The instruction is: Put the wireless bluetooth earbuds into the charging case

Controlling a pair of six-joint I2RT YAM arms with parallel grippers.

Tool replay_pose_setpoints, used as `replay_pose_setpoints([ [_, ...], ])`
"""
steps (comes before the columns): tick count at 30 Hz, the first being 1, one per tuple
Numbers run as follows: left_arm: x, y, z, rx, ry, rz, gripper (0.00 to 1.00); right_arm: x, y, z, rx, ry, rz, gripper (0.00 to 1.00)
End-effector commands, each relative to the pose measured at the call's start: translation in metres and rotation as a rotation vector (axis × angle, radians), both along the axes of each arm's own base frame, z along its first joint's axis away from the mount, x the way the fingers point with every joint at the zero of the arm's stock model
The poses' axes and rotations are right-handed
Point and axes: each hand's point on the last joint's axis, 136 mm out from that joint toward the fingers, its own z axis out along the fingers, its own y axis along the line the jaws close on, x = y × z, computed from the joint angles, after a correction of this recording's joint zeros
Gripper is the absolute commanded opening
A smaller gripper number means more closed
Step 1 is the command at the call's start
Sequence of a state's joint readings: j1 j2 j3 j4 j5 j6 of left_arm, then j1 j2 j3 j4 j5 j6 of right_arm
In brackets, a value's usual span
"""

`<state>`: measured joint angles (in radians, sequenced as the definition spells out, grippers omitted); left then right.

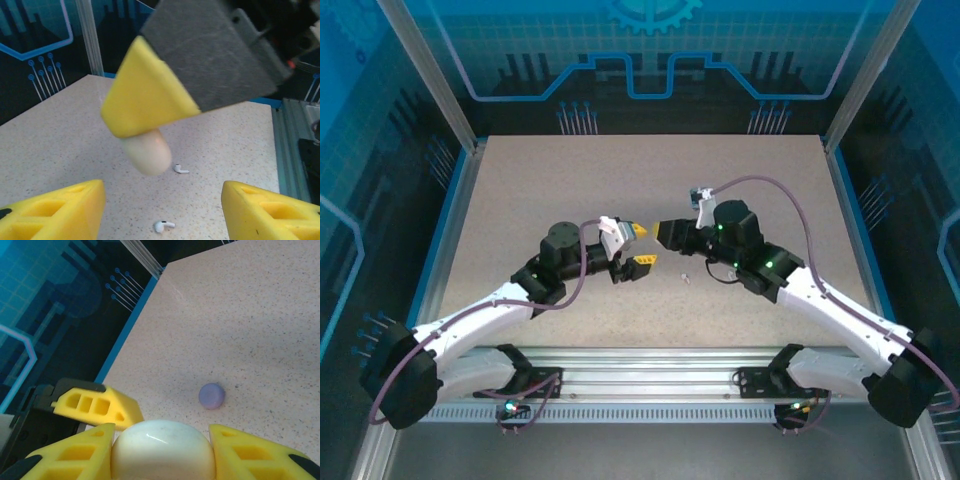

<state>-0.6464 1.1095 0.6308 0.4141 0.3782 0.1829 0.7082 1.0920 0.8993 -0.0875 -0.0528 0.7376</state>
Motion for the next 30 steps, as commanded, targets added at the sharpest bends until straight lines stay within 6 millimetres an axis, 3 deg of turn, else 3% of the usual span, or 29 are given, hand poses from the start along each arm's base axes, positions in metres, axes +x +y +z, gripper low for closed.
replay_pose_setpoints([
  [1, 0.005, -0.001, 0.018, -0.051, -0.053, 0.035, 0.65, -0.001, 0.001, 0.023, 0.063, -0.074, -0.020, 0.43],
  [3, 0.008, 0.000, 0.019, -0.060, -0.049, 0.053, 0.65, -0.005, 0.001, 0.014, 0.055, -0.065, -0.014, 0.43],
  [30, 0.014, -0.005, 0.027, -0.134, 0.003, 0.059, 0.55, -0.014, 0.018, 0.017, 0.088, -0.101, 0.011, 0.43],
])
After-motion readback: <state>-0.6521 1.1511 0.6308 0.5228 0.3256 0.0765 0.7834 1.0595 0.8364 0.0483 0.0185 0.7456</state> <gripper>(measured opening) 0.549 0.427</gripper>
